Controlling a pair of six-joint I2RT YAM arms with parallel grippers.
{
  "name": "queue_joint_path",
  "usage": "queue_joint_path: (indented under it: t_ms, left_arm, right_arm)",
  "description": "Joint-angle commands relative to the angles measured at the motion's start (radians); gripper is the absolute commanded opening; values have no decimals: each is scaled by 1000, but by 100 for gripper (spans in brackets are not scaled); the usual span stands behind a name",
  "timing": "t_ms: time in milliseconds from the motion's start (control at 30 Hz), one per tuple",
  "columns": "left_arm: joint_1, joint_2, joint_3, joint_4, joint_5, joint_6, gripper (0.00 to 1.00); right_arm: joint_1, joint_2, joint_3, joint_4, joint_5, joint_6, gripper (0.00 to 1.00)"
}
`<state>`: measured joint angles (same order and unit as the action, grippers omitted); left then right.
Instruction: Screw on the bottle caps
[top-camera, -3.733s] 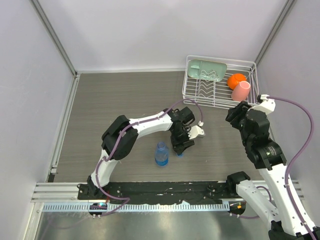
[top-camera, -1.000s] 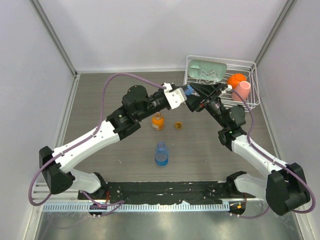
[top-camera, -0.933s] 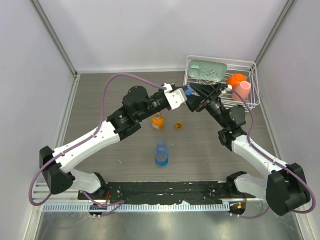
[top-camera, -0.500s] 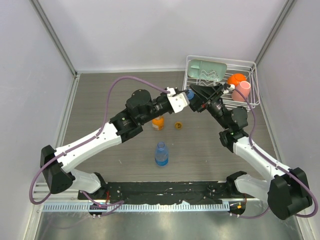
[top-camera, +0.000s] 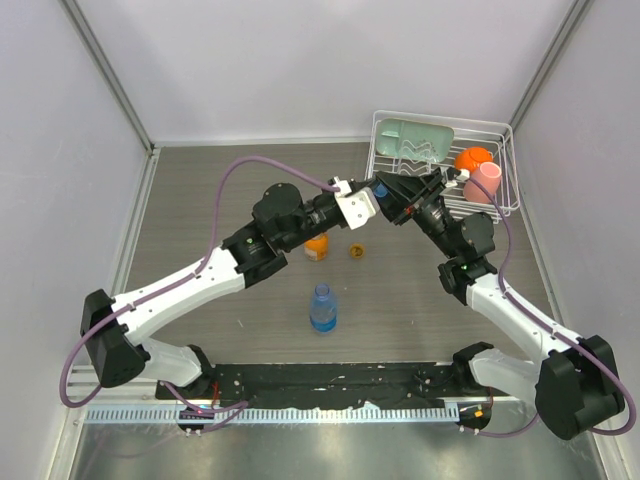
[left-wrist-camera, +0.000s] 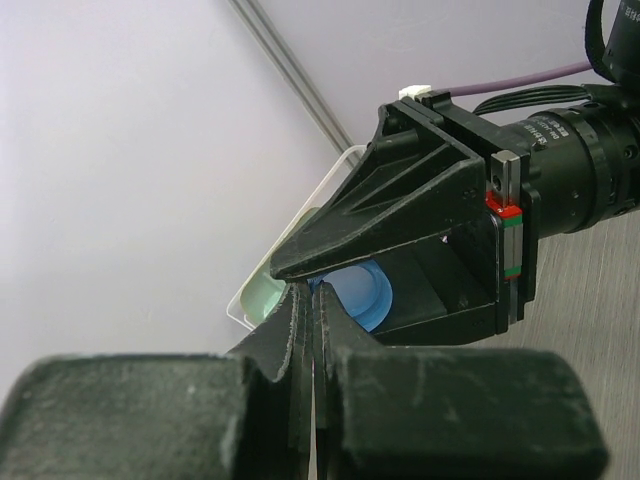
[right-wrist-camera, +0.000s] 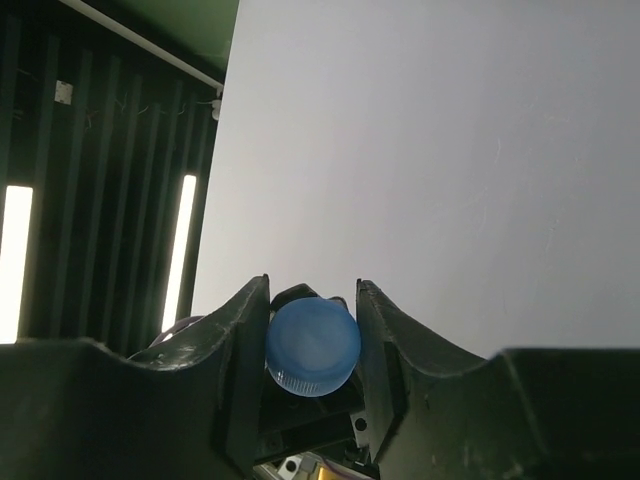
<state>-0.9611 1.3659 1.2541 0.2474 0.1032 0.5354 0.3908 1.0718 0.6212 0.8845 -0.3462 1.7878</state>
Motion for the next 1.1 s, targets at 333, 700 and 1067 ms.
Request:
queue_joint_path:
  t_ms: [333, 700, 1067]
  left_arm:
    - [-2, -36, -81, 87, -57, 44, 20]
    - [13, -111, 94, -97, -226, 35, 81]
    - [220, -298, 101, -945, 278, -437, 100]
  right_arm:
    - [6, -44, 23, 39, 30, -45, 19]
    - [6, -121, 77, -292, 35, -306, 15]
    - [5, -159, 336, -823, 136, -817, 16]
